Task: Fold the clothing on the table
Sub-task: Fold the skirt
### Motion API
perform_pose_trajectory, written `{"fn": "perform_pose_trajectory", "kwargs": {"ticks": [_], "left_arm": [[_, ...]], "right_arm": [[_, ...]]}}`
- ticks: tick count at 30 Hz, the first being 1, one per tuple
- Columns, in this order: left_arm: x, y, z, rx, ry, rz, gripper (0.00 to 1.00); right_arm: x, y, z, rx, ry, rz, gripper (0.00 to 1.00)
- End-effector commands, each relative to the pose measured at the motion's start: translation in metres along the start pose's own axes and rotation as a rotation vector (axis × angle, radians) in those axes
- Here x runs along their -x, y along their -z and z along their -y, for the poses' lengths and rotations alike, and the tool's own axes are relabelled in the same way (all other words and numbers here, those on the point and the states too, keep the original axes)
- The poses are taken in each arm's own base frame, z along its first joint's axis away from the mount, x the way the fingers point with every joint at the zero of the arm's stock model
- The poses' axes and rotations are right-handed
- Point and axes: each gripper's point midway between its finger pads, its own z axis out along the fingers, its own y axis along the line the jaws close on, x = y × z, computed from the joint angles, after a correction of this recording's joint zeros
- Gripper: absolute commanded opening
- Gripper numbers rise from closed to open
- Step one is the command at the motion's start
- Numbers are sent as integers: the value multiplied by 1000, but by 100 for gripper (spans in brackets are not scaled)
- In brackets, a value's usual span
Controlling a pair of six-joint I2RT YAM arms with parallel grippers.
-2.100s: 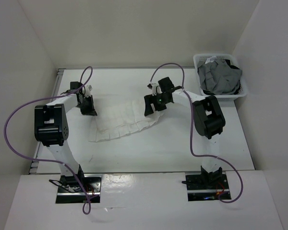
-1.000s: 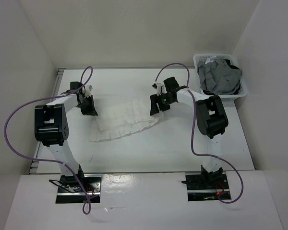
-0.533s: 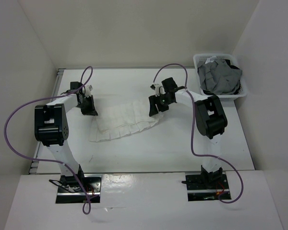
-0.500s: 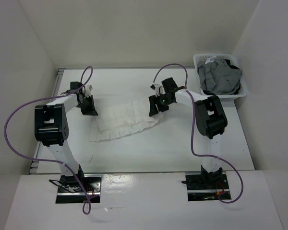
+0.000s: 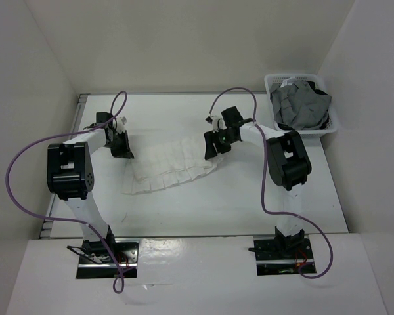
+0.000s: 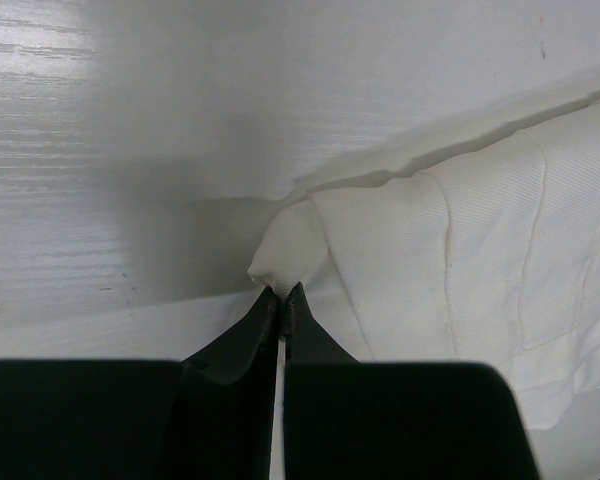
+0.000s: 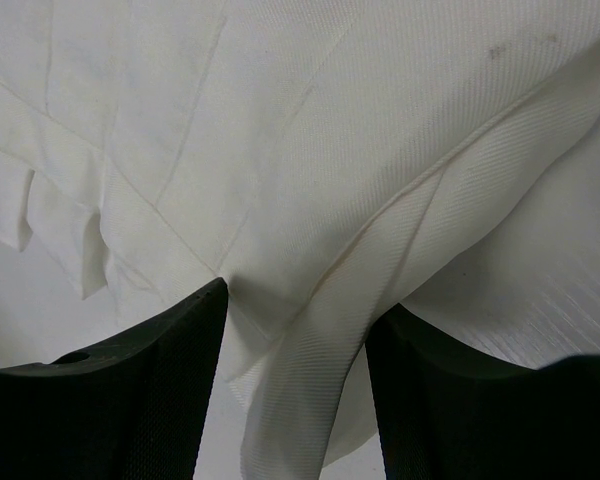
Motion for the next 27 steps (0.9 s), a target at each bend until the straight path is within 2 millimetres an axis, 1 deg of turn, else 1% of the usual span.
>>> {"fn": "perform_pose_trajectory", "kwargs": {"ticks": [1,2,4,5,6,15,18,21,22,24,25,26,27], "left_arm": [[-11,-7,-1,-20,-16,-39,0],[-11,-7,-1,-20,-16,-39,0],[-11,-7,-1,-20,-16,-39,0],[-11,-7,-1,-20,-16,-39,0],[-11,-7,-1,-20,-16,-39,0],[-11,-7,-1,-20,-16,-39,0],[-11,-7,-1,-20,-16,-39,0],[-11,-7,-1,-20,-16,-39,0],[-11,-7,-1,-20,-16,-39,0],[-11,-7,-1,-20,-16,-39,0],[-11,-7,-1,-20,-16,-39,0],[-11,-7,-1,-20,-16,-39,0],[-13,-9,-2,-19,-13,-48,0]], "right_arm": [[-2,12,0,-19,12,3,61],[-2,14,4,-23,14,7,61],[-2,14,4,-23,14,7,61],[-6,13,5,-23,10,-1,61],[-3,17,7,-28,7,10,61],[0,20,5,-28,12,18,61],[0,20,5,-28,12,18,56],[0,20,2,-8,12,20,41],[-3,17,4,-8,6,10,30],[-3,17,4,-8,6,10,20],[-3,17,4,-8,6,10,11],[-3,17,4,-8,6,10,7],[3,18,3,-9,13,22,4]]}}
